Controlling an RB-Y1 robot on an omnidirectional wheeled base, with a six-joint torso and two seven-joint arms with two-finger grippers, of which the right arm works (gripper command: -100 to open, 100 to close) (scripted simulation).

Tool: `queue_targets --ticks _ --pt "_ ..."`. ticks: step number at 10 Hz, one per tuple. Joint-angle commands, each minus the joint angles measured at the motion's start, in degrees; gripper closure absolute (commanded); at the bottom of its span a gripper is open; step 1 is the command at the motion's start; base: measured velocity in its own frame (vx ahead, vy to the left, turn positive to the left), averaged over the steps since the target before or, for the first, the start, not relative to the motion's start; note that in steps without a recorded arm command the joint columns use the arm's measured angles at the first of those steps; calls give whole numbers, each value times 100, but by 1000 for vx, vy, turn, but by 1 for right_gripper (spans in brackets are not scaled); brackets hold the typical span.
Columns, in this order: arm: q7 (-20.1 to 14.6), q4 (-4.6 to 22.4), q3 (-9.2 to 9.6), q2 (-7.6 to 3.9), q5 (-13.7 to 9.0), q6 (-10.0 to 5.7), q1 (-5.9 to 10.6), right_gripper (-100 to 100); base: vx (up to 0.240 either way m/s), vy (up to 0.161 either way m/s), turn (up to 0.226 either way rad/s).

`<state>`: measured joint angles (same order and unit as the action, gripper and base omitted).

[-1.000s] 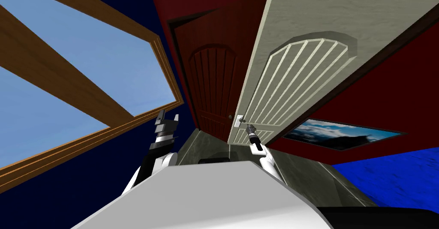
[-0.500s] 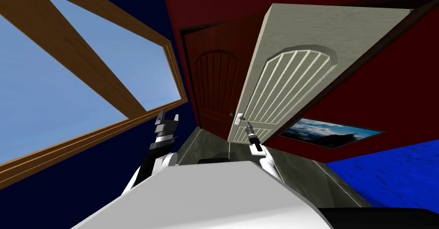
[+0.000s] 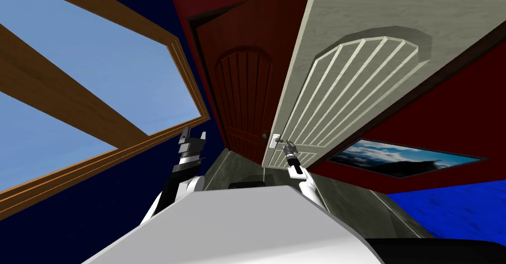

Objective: Pull the door open

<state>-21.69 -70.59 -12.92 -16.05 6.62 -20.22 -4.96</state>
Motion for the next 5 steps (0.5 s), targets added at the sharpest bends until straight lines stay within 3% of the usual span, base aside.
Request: queue_targets --ticks 1,2,3,4,5 --pt "15 30 59 44 5 -39 96 -100 212 89 135" --pt "18 17 101 73 11 -49 140 -100 190 132 120" --pt "5 3 76 45 4 -57 73 -100 84 61 19" --pt "5 3 76 45 4 -57 73 100 -7 -6 -20" --pt "5 3 76 45 4 -57 73 100 -35 -19 7"
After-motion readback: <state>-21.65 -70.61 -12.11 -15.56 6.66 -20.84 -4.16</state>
